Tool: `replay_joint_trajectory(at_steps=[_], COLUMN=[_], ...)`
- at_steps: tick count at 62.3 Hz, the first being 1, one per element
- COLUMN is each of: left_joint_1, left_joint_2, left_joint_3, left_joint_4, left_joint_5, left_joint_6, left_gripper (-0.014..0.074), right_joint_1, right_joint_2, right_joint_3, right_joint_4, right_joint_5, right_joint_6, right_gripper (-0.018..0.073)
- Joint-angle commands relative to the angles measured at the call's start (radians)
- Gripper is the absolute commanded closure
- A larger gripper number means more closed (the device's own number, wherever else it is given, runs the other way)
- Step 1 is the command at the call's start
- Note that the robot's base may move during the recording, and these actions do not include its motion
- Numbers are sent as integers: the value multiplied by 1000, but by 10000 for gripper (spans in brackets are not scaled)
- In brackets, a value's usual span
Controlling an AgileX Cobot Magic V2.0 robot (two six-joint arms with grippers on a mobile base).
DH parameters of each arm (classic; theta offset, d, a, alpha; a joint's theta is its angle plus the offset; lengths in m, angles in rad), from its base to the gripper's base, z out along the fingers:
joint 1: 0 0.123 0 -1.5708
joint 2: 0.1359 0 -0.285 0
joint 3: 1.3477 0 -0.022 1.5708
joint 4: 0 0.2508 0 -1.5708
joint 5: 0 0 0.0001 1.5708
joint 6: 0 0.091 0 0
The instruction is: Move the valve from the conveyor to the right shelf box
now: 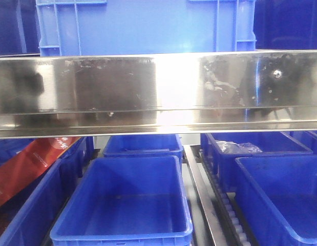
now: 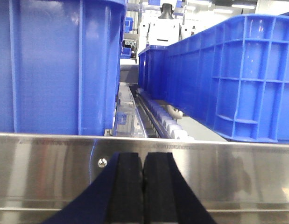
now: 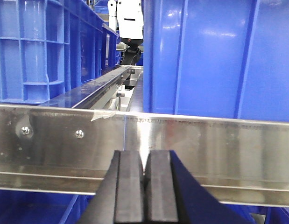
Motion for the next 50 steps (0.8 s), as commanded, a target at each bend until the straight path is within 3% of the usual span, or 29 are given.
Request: replay_joint_trajectory(at_steps=[1,12,34,50], left_joint_1=[26,88,37,37], left_joint_2=[-5,-5,-5,-5], left_joint_3=[0,0,0,0], left_joint_4=[-4,-4,-4,-4], left_joint_5=[-23,-23,-23,-23], left_joint_6=[-7,-5,0,0], left_gripper=[707,707,707,707], right_joint_1=[0,0,0,0], right_joint_2=[-4,-4,-4,-4], right_joint_3=[0,0,0,0], right_joint_4=[-10,-10,-10,-10], right_joint_5=[-16,-16,-16,-16], right_joint_6=[-8,-8,-8,-8], right_gripper=[727,727,727,727])
